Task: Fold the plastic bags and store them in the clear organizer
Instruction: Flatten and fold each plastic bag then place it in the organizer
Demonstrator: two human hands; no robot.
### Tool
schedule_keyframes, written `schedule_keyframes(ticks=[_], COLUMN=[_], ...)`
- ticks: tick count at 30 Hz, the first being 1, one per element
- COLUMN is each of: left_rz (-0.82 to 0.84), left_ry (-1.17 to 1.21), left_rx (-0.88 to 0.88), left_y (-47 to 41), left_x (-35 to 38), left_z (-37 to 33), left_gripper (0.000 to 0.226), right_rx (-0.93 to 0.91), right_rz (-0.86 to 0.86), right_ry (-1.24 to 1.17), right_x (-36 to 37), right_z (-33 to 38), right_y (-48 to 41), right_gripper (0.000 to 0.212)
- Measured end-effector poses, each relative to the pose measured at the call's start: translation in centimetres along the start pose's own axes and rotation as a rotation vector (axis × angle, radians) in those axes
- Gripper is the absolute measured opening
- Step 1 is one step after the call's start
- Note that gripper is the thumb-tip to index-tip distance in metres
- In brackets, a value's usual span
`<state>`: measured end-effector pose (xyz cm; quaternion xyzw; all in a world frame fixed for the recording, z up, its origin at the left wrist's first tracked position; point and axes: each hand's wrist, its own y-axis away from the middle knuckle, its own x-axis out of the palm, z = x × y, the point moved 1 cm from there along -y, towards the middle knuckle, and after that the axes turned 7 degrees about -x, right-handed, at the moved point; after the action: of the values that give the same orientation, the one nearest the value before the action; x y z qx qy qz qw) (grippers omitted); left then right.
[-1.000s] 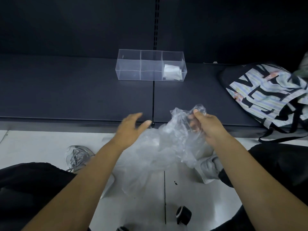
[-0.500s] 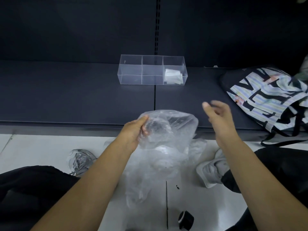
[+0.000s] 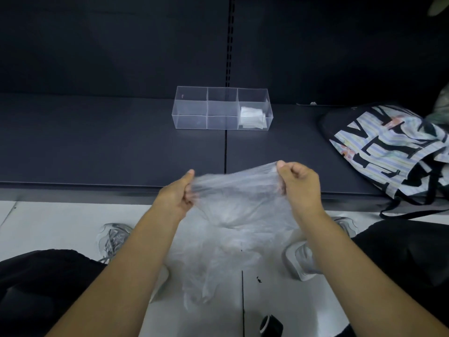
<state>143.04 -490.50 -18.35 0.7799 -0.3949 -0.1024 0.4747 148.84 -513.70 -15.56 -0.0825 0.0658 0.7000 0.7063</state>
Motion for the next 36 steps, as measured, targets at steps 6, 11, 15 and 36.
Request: schedule_keyframes(ticks=[6,11,15,36], left_rz=[-0.664,0.250,0.356,-0.185], left_ry=[-0.387,-0.883,-0.753,-0.229], left_rx=[0.504,0.735,0.579,0.614], left_y=[-0.5,3.8,4.2,-3.4], left_x=[-2.5,4.5,6.6,2.4], left_z=[-1.8,-2.4,-2.2,-2.0], left_gripper=[0.033,0.057,0.017,0.018], right_rx=[-0.057,-0.043,0.044,0.495], right_rz=[0.153,0.421,0.638,0.482], right_ry=[0.082,0.036,-0.019,-0.159], right_x=[0.0,2.2,1.5,0.3], right_z=[1.0,2.8,3.9,-4.3], right_y=[-0.9,-0.6,-1.7,-3.3], right_gripper=[0.047,0.050,0.055,0.058])
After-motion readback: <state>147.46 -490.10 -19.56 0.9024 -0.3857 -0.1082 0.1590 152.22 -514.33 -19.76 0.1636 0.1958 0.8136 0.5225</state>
